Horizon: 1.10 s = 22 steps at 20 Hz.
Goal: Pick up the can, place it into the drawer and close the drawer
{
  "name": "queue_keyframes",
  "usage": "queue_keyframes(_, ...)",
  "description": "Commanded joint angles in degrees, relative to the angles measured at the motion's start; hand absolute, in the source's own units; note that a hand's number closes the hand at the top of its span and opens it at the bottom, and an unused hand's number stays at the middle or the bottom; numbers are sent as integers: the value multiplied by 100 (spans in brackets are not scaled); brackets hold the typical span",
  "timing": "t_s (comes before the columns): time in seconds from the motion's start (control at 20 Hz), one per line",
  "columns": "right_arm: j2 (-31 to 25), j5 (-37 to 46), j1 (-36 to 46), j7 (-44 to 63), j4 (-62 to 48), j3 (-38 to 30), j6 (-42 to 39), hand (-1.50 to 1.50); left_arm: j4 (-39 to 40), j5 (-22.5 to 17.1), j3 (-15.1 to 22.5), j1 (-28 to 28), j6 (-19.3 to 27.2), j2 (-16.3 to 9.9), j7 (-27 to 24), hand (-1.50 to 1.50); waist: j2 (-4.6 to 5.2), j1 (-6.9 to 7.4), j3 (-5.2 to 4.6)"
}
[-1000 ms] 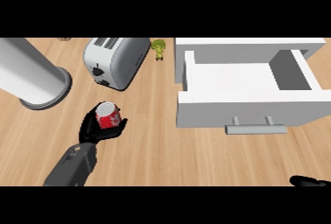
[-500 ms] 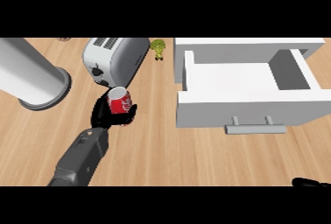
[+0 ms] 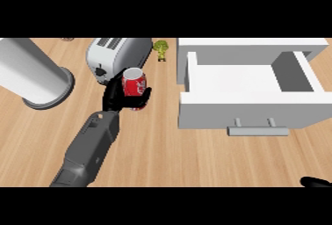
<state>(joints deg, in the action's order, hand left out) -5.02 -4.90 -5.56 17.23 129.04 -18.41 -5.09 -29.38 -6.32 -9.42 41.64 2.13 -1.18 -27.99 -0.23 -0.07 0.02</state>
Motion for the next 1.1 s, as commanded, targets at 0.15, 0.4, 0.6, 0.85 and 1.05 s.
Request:
queue_keyframes(0.15, -93, -228, -277, -307, -56, -264, -288, -150, -1500, -27, 518, 174, 229, 69, 1422, 150, -9, 23, 2)
queue_keyframes(0.4, -38, 2, -20, 57, 89, -40, -38, -150, -2448, -631, 1416, 618, 1192, 116, 2616, 150, -22, 4, 1)
queue_keyframes(0.6, -111, 63, 189, -222, -287, -104, -74, -150, -2582, -445, 1271, 1241, 1299, 116, 3182, 150, 12, -8, 1)
queue_keyframes(0.85, -86, 228, 347, 349, 44, 95, 156, -150, -2475, -482, 1542, 1949, 1720, 117, 3660, 150, 25, -60, -2)
queue_keyframes(1.05, -112, -91, 260, 63, -96, -107, -16, -150, -1971, -687, 1636, 2683, 1891, 117, 3711, 150, 36, -120, 1)
